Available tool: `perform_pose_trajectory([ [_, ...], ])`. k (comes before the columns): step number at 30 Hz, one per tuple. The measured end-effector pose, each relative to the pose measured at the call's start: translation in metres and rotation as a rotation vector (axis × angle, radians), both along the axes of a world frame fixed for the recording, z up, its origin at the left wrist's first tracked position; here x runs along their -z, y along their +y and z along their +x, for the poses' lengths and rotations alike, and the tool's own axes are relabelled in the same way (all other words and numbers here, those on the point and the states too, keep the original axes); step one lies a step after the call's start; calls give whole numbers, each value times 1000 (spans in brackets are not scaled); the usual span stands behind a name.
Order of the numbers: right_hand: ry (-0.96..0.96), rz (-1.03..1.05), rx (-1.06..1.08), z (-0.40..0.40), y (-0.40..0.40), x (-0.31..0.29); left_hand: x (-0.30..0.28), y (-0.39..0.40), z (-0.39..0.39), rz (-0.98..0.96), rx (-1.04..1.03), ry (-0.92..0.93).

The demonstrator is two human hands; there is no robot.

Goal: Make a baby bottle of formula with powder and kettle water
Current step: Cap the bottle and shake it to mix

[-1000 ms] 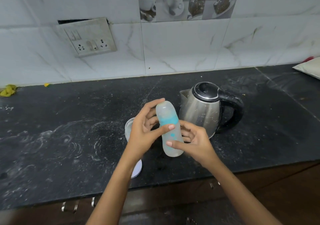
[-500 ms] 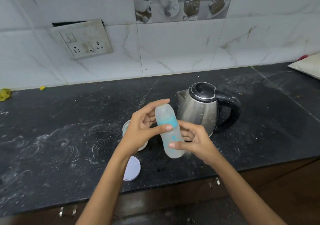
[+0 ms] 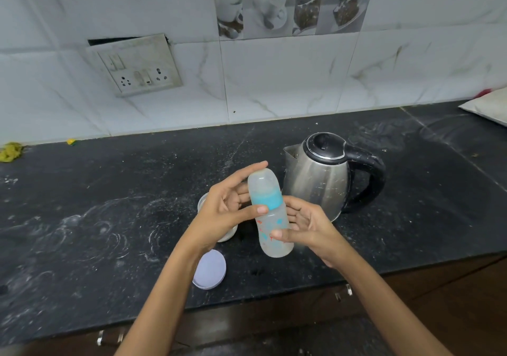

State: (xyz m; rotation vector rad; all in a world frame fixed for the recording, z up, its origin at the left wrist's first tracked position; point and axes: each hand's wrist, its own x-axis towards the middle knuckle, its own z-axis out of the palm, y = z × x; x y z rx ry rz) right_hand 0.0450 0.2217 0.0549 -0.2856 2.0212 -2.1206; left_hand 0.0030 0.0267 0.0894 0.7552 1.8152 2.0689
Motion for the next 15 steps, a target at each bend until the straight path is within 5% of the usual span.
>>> perform_pose_trajectory([
  [7,201,169,302,1,-14,8,-3,23,18,-96,-458,292],
  [15,201,120,267,-2,-11,7,-6,14,9,-123,-268,282],
])
